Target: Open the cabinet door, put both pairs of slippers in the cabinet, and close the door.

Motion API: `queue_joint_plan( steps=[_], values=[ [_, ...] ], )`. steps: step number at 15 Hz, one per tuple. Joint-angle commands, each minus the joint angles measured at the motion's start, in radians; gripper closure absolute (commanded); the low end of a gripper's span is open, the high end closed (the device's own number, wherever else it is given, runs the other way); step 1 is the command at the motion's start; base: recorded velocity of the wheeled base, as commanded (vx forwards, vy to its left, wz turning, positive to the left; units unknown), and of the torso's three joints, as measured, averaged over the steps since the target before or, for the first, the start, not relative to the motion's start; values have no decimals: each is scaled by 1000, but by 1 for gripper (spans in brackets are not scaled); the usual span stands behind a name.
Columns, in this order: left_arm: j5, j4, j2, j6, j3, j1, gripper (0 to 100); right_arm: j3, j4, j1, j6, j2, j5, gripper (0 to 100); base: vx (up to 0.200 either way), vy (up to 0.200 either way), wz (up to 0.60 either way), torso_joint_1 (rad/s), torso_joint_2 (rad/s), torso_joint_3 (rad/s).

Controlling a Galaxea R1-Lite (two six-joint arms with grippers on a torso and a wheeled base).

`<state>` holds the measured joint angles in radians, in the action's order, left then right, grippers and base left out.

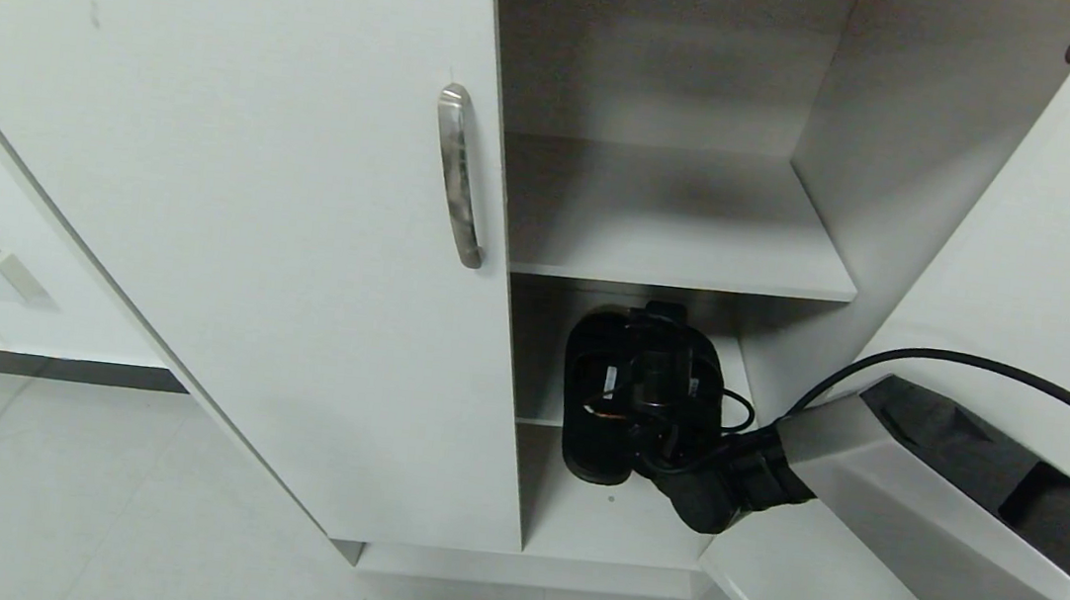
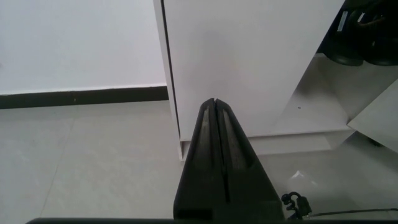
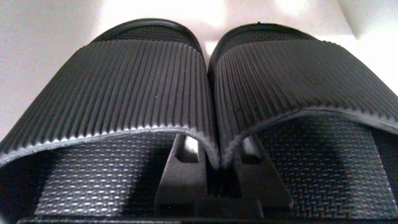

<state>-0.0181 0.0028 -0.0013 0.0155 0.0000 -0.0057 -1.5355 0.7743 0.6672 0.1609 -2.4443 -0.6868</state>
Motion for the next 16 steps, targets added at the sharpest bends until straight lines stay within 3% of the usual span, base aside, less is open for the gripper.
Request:
queue_joint_plan(
  steps=[1,2,3,12,16],
  values=[
    [0,-1,1,0,0,0,100,-5,0,0,-4,-7,0,100,0,0,0,0,0,0],
    [0,0,1,0,0,0,100,-6,0,0,-4,-7,0,100,0,0,0,0,0,0],
    [0,-1,1,0,0,0,100,-6,-1,0,-6,-7,0,0,0,0,0,0,0,0],
    [0,-1,1,0,0,0,100,129,26,20,-34,80,-8,0,0,0,0,0,0,0],
    [0,0,1,1,0,0,100,433,138,100,-35,268,-8,0,0,0,0,0,0,0]
  ],
)
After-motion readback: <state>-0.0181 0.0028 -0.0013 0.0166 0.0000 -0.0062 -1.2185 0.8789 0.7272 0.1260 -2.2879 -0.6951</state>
